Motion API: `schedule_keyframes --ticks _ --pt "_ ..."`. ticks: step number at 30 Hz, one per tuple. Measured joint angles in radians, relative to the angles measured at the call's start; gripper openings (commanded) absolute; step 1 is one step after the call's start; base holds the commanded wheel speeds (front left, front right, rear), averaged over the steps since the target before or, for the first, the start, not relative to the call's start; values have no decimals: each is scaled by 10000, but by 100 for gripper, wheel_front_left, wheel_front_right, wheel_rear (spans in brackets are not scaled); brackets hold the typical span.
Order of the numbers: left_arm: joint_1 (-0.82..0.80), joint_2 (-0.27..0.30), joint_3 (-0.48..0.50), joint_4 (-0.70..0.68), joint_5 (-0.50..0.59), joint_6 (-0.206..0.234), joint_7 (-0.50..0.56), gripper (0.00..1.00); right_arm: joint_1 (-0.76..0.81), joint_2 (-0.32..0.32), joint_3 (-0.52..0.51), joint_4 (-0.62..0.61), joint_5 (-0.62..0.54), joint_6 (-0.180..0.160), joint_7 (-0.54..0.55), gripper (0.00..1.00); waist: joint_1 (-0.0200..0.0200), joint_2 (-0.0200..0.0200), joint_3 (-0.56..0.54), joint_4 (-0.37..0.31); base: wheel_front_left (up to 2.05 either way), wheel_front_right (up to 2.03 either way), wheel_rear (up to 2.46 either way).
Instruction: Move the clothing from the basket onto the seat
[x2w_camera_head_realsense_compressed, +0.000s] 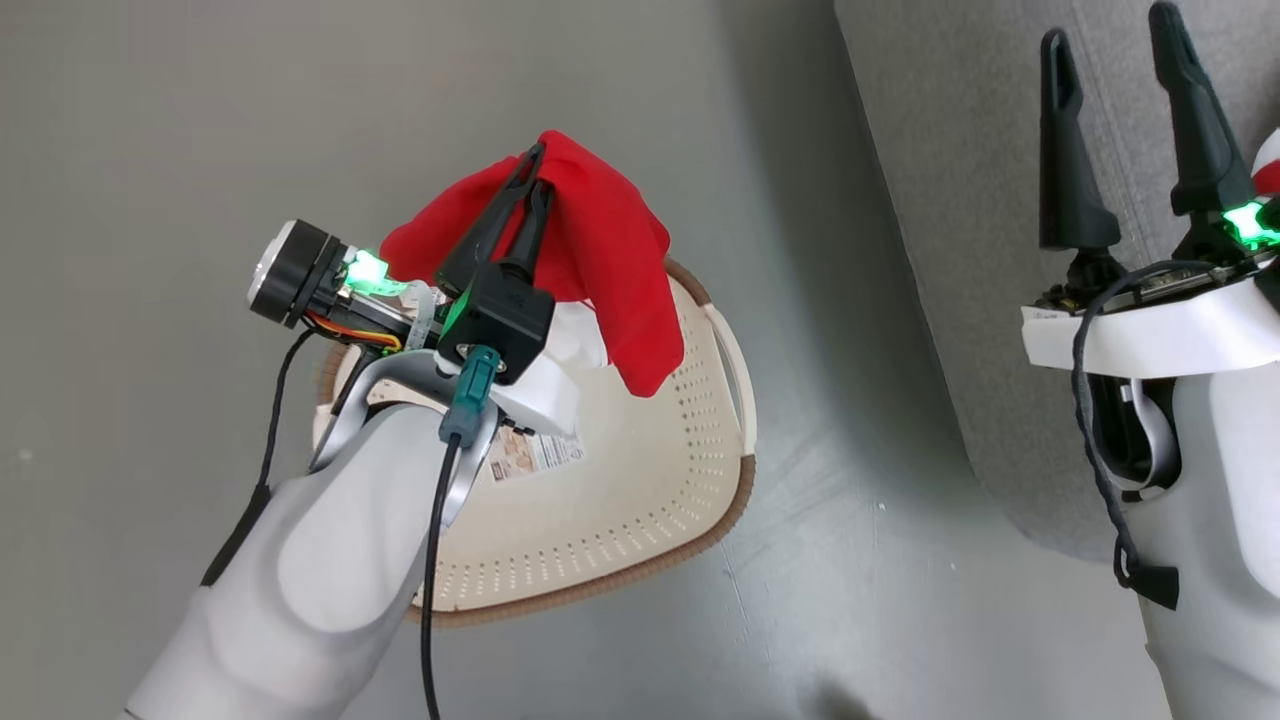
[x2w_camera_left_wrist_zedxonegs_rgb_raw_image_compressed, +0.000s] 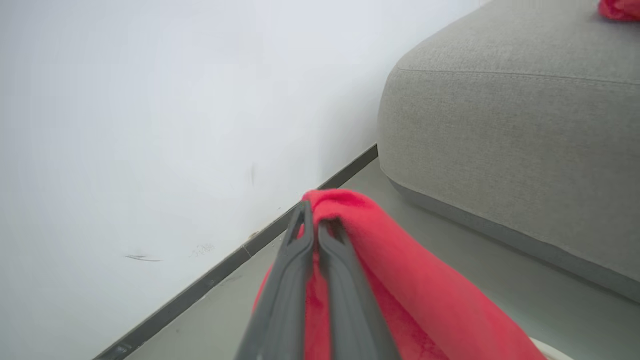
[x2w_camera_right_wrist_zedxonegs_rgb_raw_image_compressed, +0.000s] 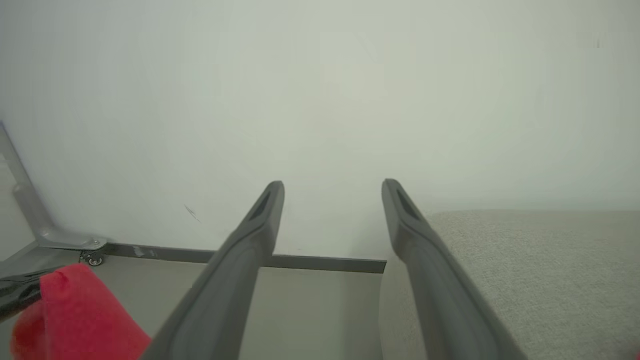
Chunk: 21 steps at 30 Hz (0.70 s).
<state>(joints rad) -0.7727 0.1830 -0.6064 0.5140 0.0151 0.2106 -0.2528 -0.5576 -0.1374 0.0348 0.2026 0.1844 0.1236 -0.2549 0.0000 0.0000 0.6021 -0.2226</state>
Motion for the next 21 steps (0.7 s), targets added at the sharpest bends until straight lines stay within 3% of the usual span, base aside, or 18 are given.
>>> schedule_keyframes --ticks 21 --pt "449 435 -309 -1327 -40 -629 -25 0 1142 -575 1524 1020 -81 0 0 100 0 0 -2505 598 0 0 0"
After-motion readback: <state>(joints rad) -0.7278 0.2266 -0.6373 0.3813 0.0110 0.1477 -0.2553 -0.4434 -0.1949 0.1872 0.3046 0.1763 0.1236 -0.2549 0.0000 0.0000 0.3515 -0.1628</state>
